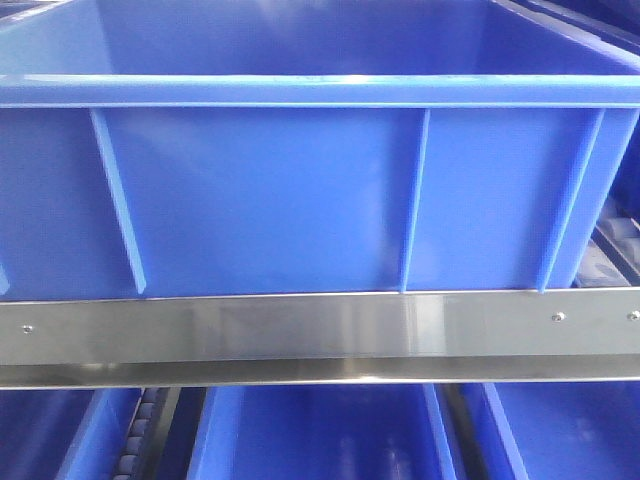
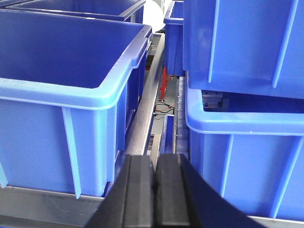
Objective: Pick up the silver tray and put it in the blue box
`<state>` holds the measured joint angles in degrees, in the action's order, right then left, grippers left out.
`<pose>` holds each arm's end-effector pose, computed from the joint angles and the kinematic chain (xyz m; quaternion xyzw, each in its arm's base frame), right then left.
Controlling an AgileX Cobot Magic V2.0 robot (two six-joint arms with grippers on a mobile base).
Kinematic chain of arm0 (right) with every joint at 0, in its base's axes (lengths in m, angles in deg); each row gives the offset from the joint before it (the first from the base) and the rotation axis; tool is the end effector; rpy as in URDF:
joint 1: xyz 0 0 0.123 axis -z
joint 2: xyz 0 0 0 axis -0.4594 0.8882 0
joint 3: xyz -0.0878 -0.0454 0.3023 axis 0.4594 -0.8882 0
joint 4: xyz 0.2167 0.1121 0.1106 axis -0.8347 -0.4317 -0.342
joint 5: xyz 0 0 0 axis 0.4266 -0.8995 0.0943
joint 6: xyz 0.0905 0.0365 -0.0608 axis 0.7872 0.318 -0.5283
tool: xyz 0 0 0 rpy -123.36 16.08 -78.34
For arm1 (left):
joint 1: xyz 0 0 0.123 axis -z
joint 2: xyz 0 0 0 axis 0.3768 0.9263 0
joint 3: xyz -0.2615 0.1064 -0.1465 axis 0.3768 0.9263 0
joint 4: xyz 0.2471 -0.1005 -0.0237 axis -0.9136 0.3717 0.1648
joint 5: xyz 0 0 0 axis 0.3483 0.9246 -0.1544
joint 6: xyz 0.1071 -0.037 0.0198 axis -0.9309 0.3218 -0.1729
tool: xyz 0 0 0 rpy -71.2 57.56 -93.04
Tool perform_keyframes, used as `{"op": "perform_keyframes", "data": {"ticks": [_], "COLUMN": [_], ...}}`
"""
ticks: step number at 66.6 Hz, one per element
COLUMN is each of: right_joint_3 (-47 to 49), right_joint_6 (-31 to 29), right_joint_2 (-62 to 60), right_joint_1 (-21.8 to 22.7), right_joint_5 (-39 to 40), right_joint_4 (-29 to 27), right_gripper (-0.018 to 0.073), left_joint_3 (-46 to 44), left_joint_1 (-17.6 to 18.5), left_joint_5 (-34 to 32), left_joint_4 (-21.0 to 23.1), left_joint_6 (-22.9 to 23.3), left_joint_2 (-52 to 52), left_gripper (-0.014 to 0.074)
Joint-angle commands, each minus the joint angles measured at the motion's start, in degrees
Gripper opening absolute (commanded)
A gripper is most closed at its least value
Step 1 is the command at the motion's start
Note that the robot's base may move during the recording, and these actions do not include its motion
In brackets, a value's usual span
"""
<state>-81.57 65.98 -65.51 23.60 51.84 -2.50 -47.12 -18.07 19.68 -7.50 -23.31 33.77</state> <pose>0.0636 0.0041 0.2044 -0.0334 0.6835 0.0119 0.7291 0.0635 -0.0044 0.2043 0.0230 0.6825 -0.0273 0.7300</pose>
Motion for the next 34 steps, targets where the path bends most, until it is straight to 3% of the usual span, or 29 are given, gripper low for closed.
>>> {"op": "perform_keyframes", "data": {"ticks": [1, 34], "right_joint_3": [1.1, 1.1], "right_joint_6": [-0.8, -0.8], "right_joint_2": [-1.2, -1.2], "right_joint_1": [0.4, 0.4], "right_joint_5": [4.8, 4.8], "right_joint_4": [0.1, 0.1], "right_gripper": [0.0054, 0.0054], "left_joint_3": [1.0, 1.0], "left_joint_1": [-0.1, -0.1], "left_joint_5": [-5.4, -4.9], "left_joint_4": [-0.1, -0.1], "left_joint_6": [-0.2, -0.2], "left_joint_2": [-1.0, -1.0], "left_gripper": [-0.0006, -0.0006]}}
